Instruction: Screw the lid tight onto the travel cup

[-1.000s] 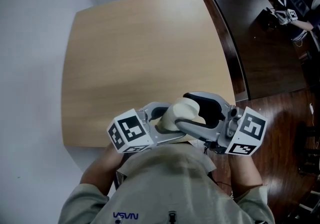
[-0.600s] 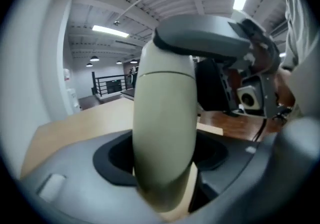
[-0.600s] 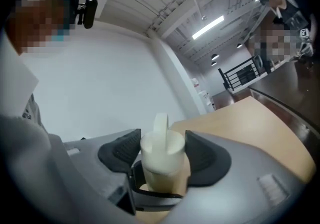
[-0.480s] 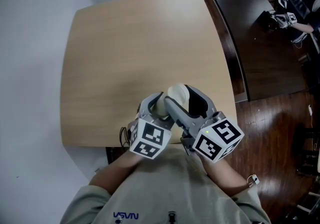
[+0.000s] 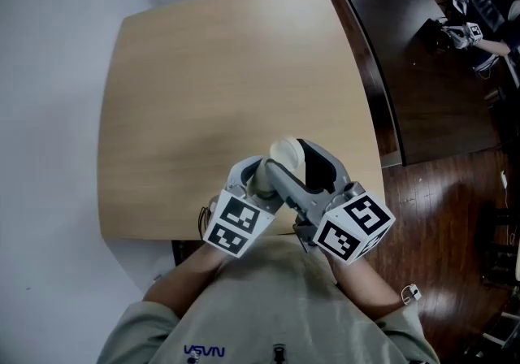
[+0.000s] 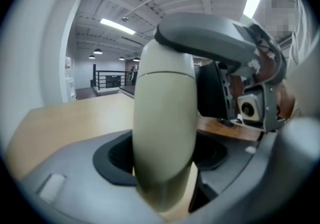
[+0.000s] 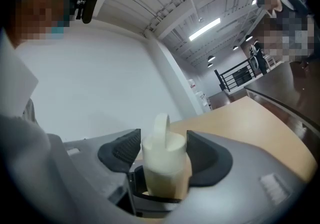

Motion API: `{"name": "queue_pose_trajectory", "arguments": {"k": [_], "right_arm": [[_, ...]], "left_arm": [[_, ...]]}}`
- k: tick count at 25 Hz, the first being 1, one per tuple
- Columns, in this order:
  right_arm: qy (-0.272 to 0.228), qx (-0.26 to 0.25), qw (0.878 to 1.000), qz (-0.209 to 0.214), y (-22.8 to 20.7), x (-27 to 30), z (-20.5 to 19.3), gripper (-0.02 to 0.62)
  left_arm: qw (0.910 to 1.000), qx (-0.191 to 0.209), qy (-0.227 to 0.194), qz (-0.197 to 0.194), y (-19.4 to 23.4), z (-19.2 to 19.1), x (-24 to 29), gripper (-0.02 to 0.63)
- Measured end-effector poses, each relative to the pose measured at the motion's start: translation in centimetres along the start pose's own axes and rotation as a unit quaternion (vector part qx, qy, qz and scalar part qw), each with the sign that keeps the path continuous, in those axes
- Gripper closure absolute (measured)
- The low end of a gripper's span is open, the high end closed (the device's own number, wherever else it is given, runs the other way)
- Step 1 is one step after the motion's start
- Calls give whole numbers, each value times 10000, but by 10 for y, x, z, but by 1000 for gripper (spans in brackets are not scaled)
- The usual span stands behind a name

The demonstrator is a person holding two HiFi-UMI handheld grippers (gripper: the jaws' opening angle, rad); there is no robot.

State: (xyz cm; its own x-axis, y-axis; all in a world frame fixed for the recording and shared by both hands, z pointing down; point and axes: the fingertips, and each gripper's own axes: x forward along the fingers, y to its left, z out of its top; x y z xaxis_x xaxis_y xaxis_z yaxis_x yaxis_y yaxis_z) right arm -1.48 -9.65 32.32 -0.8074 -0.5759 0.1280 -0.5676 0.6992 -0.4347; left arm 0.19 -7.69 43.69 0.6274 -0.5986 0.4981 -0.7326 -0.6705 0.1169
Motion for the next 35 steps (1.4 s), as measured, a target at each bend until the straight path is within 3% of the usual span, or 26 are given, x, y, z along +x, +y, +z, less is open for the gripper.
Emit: {"name": "queue_pose_trajectory", "arguments": {"k": [4, 7, 11, 16, 19, 23, 28, 35], "right_arm": [[-4, -118, 9986, 510, 11, -7, 9, 306], [3, -81, 9946, 1030, 21, -17, 15, 302], [-1, 94, 9808, 1950, 36, -38, 25, 302], [183, 155, 9462, 3226, 61, -61, 36, 302], [353, 118, 9289, 3684, 78, -67, 40, 302], [499, 10, 9172, 3952, 90, -68, 38, 302], [566, -94, 9151, 3992, 95, -62, 33, 302], [568, -172, 9251, 3751, 86, -56, 32, 318]], "left_arm": [[9935, -333, -238, -1060, -15, 7, -5, 290], [9744, -490, -416, -2156, -31, 12, -20, 290], [9354, -386, -575, -3469, -59, 18, -50, 290], [8709, -362, -517, -4874, -90, 28, -88, 290], [8511, -262, -445, -5225, -99, 32, -99, 290], [8481, -68, -324, -5288, -104, 33, -101, 290], [8490, 107, -190, -5279, -107, 30, -100, 290], [8648, 136, -131, -5017, -99, 30, -90, 290]]}}
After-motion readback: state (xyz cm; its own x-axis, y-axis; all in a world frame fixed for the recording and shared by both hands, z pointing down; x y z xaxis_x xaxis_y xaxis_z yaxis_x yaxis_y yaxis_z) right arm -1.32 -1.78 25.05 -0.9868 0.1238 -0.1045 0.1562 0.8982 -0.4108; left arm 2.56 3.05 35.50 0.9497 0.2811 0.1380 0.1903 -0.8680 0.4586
